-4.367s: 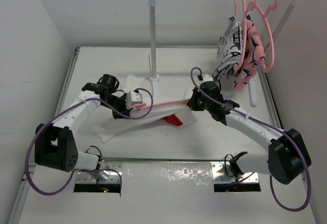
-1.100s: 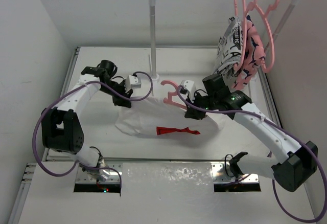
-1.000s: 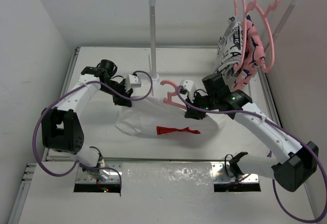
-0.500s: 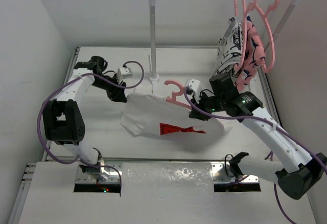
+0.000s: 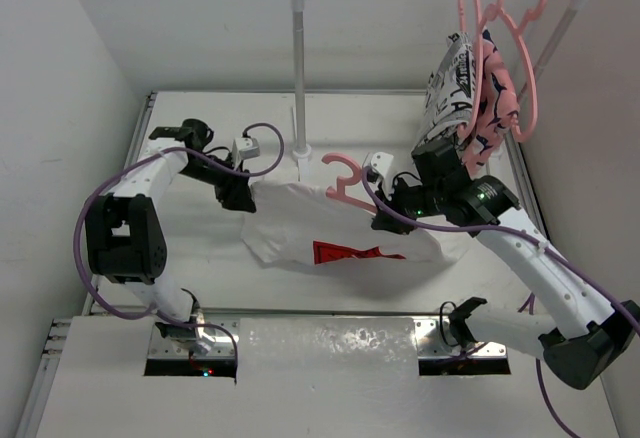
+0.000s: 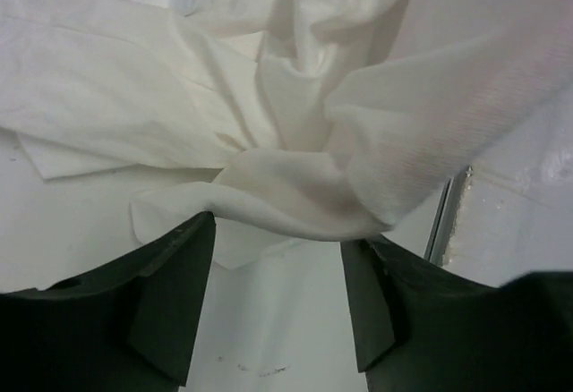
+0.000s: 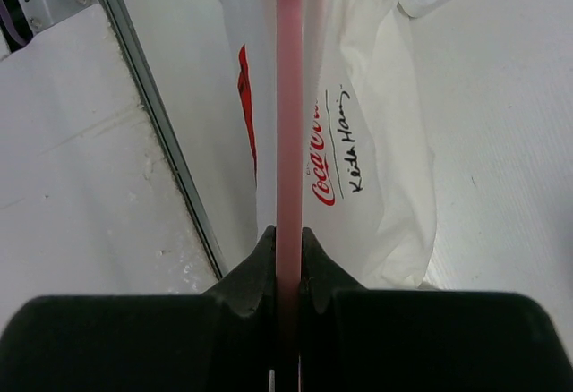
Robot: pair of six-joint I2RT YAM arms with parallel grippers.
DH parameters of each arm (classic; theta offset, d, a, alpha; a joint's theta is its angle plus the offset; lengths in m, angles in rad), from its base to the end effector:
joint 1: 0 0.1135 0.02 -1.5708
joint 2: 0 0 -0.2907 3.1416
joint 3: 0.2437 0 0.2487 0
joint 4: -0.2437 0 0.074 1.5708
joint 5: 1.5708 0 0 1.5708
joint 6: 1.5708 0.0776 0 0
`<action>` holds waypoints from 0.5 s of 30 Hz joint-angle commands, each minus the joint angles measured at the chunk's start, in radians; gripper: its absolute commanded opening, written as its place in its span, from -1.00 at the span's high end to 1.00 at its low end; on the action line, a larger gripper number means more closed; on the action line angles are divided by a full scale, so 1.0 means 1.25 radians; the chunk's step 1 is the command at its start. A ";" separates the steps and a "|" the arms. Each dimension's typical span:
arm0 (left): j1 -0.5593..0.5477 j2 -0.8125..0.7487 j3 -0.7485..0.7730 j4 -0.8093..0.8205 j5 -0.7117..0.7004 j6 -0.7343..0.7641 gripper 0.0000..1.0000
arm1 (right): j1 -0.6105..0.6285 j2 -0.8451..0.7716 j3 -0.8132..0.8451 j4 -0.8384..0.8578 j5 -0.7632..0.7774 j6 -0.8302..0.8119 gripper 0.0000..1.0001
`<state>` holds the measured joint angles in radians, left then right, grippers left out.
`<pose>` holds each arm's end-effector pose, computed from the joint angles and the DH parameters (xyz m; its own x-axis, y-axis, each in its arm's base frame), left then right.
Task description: Place the t-shirt on the hanger
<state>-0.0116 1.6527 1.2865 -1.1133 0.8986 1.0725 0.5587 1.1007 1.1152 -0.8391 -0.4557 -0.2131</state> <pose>0.3010 -0.0642 0.2510 -0.4069 0.5517 -0.7280 0.9122 0.2870 -0.2923 0.1738 0.1489 0.3307 -0.4543 -0.5080 -0.7318 -0.8445 0.5071 0.1723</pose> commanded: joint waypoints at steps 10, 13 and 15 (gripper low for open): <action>-0.005 -0.025 0.005 0.000 0.160 0.044 -0.30 | -0.003 0.015 0.061 0.028 -0.013 -0.003 1.00; -0.010 -0.019 -0.018 0.121 0.107 -0.101 0.86 | -0.003 0.016 0.063 0.034 -0.004 0.005 1.00; -0.009 -0.026 -0.039 0.173 0.047 -0.176 1.00 | -0.003 0.014 0.065 0.031 0.013 0.010 1.00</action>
<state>-0.0181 1.6512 1.2705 -1.0447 1.0119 0.9970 0.5587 1.1255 1.1416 -0.8433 -0.4454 -0.2096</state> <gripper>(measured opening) 0.017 0.064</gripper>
